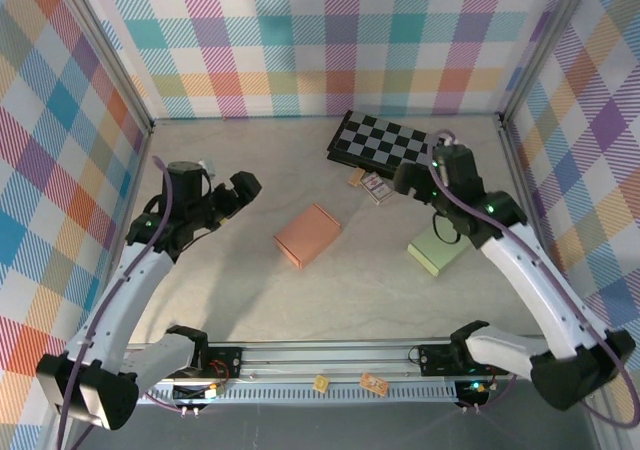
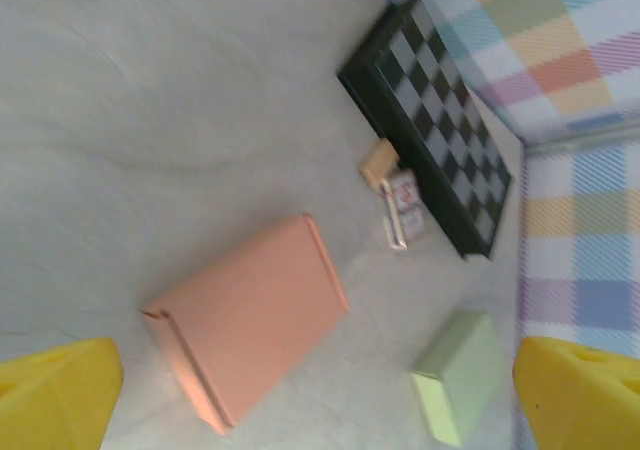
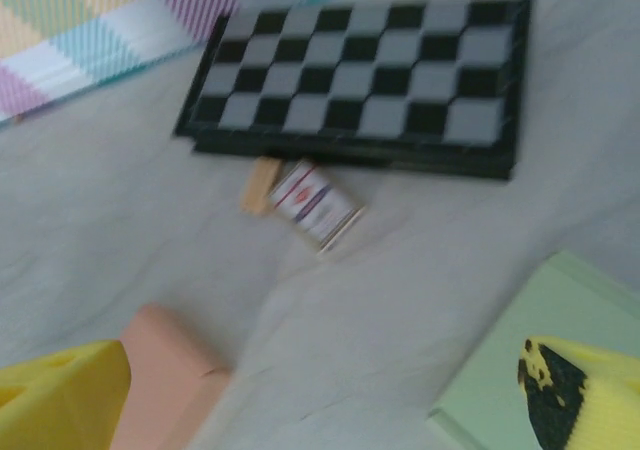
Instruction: Fold the paper box
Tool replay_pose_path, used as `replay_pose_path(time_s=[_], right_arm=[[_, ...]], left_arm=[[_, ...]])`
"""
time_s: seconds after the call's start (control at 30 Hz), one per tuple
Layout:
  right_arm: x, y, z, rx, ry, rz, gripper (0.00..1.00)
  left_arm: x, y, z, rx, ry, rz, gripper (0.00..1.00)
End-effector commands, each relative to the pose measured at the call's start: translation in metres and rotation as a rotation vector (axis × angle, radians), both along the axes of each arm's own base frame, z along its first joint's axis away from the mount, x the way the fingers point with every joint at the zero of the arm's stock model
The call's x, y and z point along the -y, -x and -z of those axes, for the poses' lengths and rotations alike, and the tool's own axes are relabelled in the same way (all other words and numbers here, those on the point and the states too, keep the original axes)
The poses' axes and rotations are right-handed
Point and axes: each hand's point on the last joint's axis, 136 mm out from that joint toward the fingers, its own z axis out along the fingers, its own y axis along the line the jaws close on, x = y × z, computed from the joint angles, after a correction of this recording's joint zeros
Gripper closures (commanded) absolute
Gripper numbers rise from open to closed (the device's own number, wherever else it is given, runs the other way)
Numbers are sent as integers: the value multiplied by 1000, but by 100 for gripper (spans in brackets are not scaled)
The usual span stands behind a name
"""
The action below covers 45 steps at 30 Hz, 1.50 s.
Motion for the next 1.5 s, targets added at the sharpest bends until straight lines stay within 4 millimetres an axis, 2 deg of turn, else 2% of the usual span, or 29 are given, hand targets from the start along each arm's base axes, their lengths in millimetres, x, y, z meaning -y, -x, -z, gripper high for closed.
replay_pose_path(time_s=[0.0,0.1,0.13,0.2,0.3,0.33,0.4,0.47,0.67,0.77,0.9,1.0,1.03,1.13,1.17,1.23,1.27,1.3,1.37,1.47], right_arm=[[42,-5,17,113,277,-2,1],[57,-1,43,208,318,1,1],[60,-1,48,235,320,4,1],[66,0,76,225,315,8,1],[67,-5,111,166,306,-25,1],[66,-9,117,168,306,-35,1],[64,-18,131,183,274,-45,1],[65,-27,145,171,247,-48,1],[57,-57,165,216,181,-121,1],[58,-69,170,215,146,-134,1],[63,-80,169,240,176,-158,1],[75,-85,172,265,135,-133,1],[76,-86,177,262,122,-137,1],[71,-85,186,285,118,-171,1],[70,-85,187,299,117,-172,1],[71,-83,186,303,120,-167,1],[72,-83,186,303,123,-162,1],[72,-82,186,309,123,-159,1],[72,-85,187,293,123,-158,1],[71,-87,189,277,149,-153,1]], left_arm=[[-57,12,0,17,-300,-150,0],[-134,34,6,-10,-525,-536,0],[-146,38,8,0,-581,-592,0],[-155,31,17,41,-727,-560,0],[-149,14,51,52,-864,-427,0],[-149,10,63,37,-889,-403,0],[-147,0,88,0,-890,-365,0],[-137,-17,102,37,-868,-314,0],[-123,-61,140,111,-785,-265,0],[-126,-72,155,115,-791,-282,0],[-119,-92,156,168,-788,-222,0],[-113,-108,154,224,-809,-162,0],[-115,-107,162,215,-799,-162,0],[-112,-104,160,274,-770,-149,0],[-109,-99,158,316,-757,-145,0],[-116,-85,164,386,-756,-207,0],[-117,-82,159,429,-752,-231,0],[-117,-81,163,392,-749,-219,0],[-117,-90,166,356,-758,-205,0],[-116,-92,165,354,-758,-198,0]])
